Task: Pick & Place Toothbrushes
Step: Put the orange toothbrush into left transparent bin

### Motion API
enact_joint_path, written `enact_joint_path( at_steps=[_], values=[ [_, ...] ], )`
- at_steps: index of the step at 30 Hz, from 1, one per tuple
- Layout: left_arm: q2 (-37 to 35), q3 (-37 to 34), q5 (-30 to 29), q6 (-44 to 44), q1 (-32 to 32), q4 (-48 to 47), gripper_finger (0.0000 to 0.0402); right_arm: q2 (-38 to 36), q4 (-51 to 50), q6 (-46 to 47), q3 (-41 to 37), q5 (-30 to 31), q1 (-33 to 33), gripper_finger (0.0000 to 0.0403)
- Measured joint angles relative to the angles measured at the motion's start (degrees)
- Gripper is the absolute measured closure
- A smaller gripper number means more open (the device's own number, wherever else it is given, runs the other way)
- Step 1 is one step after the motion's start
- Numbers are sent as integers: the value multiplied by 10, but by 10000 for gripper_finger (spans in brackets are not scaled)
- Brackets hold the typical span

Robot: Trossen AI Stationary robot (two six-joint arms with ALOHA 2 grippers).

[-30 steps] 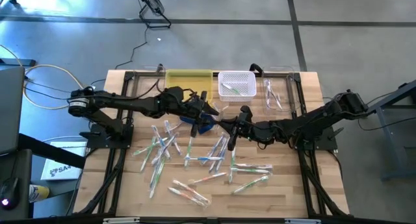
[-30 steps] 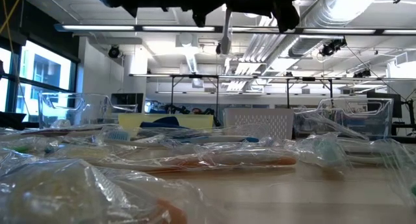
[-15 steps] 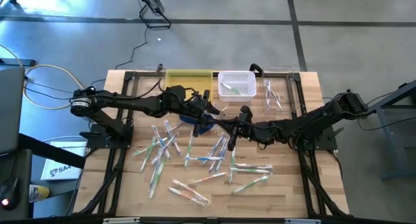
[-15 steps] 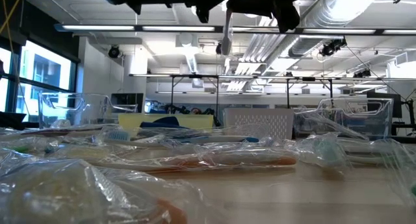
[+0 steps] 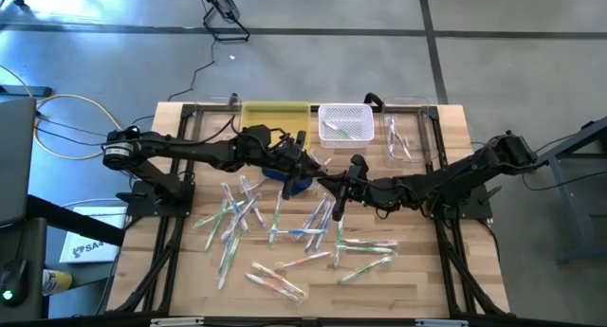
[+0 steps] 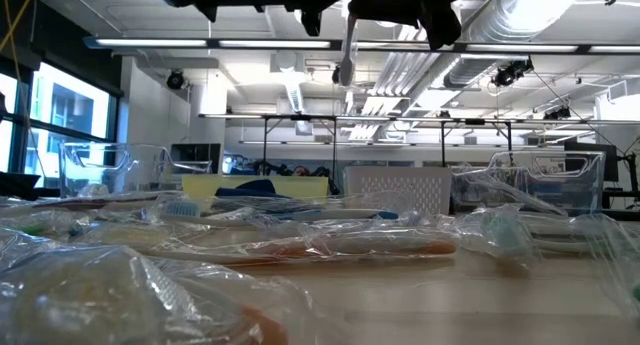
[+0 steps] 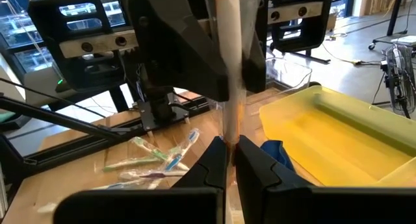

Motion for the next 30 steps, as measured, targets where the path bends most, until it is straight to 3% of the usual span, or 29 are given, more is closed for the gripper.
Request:
enact_joint_path(
  at_steps=[7, 20, 24, 30],
  values=[
    [0, 0, 0, 5, 0, 0, 381, 0, 0, 4, 0, -4, 0, 374],
    [0, 0, 11, 23, 1, -28, 382, -2, -16, 19, 0, -15, 3, 253],
    [0, 0, 11, 34, 13, -32, 382, -28, -60, 16, 0, -22, 14, 227],
    [0, 0, 12, 33, 51, -26, 382, -105, -177, 33, 0, -23, 29, 220]
  ],
)
